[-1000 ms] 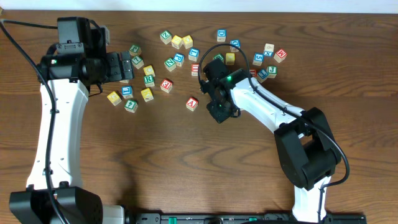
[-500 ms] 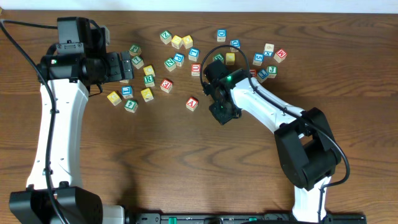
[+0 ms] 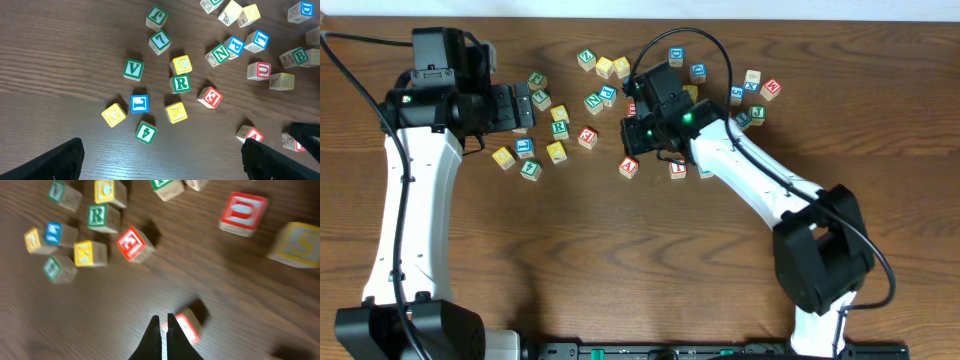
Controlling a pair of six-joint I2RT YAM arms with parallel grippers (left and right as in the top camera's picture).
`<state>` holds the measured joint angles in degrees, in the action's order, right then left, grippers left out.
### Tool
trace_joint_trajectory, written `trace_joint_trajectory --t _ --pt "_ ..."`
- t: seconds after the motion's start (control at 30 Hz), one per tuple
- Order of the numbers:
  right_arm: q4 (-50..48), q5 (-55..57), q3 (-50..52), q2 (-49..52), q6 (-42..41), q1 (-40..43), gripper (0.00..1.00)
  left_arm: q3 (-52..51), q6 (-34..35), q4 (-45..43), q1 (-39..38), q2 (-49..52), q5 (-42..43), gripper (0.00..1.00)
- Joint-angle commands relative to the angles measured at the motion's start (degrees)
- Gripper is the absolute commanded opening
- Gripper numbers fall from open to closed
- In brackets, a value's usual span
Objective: Spell out AI2
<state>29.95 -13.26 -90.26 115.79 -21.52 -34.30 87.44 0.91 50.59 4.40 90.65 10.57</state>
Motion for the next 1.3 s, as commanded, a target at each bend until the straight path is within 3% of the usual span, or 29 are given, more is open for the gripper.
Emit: trace_joint_trajectory --t 0.0,0.33,1.27 --pt "-1.49 -3.5 -0.33 3.54 -7.23 -1.55 0.01 -0.13 0.07 0.07 0.04 0.0 -0.13 0.99" --pt "-3.02 -3.37 -0.33 7.74 -7.43 -3.21 0.01 -0.13 0.07 0.07 0.04 0.0 -0.15 0.99" --pt "9.97 0.9 -2.19 7.85 -1.03 -0.92 0.01 -0.13 0.07 0.07 0.02 0.0 -0.13 0.99"
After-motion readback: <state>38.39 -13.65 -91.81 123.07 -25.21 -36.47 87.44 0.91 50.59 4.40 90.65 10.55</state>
